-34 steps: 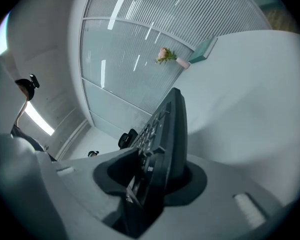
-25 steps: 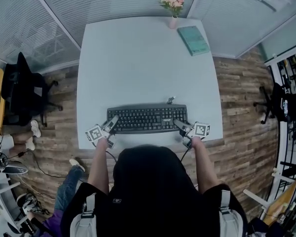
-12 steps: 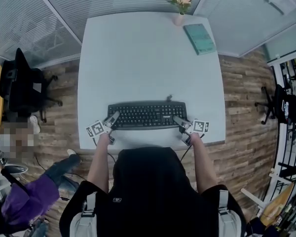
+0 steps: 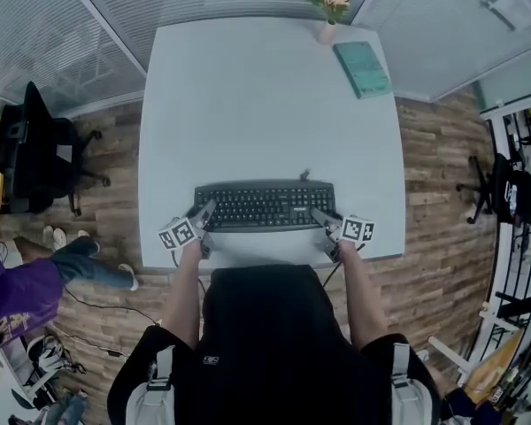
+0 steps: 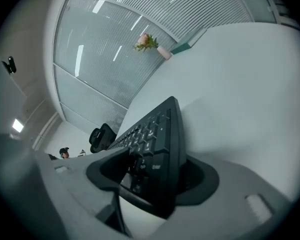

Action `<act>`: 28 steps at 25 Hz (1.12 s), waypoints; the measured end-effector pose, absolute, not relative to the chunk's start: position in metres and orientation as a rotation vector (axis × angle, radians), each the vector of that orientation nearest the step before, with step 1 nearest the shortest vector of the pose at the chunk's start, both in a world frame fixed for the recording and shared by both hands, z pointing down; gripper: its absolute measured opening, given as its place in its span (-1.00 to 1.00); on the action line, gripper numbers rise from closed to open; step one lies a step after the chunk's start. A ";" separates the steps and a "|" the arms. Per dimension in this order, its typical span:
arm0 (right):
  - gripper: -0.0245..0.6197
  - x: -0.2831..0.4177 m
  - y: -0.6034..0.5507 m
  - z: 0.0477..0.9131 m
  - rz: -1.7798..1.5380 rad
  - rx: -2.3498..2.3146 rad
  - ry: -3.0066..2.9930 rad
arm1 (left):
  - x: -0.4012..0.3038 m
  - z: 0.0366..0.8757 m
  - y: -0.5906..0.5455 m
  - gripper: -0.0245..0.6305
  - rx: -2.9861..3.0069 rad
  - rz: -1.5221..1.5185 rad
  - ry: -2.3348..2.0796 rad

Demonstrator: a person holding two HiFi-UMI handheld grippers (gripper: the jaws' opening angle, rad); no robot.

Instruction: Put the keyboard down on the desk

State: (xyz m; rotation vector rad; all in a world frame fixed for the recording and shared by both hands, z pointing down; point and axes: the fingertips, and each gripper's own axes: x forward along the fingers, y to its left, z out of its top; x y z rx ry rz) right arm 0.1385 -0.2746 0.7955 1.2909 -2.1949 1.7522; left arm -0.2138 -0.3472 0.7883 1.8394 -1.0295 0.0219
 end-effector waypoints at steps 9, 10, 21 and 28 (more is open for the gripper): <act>0.06 0.141 -0.273 0.801 1.605 1.356 -2.094 | -0.220 0.779 -0.348 -0.14 1.935 0.204 -1.150; 0.07 0.143 -0.271 0.803 1.587 1.357 -2.078 | -0.218 0.777 -0.347 -0.12 1.952 0.246 -1.164; 0.12 0.144 -0.258 0.807 1.397 1.360 -2.017 | -0.225 0.798 -0.320 -0.08 1.920 0.411 -1.200; 0.16 0.146 -0.256 0.811 1.333 1.398 -1.975 | -0.225 0.800 -0.320 -0.07 1.964 0.490 -1.221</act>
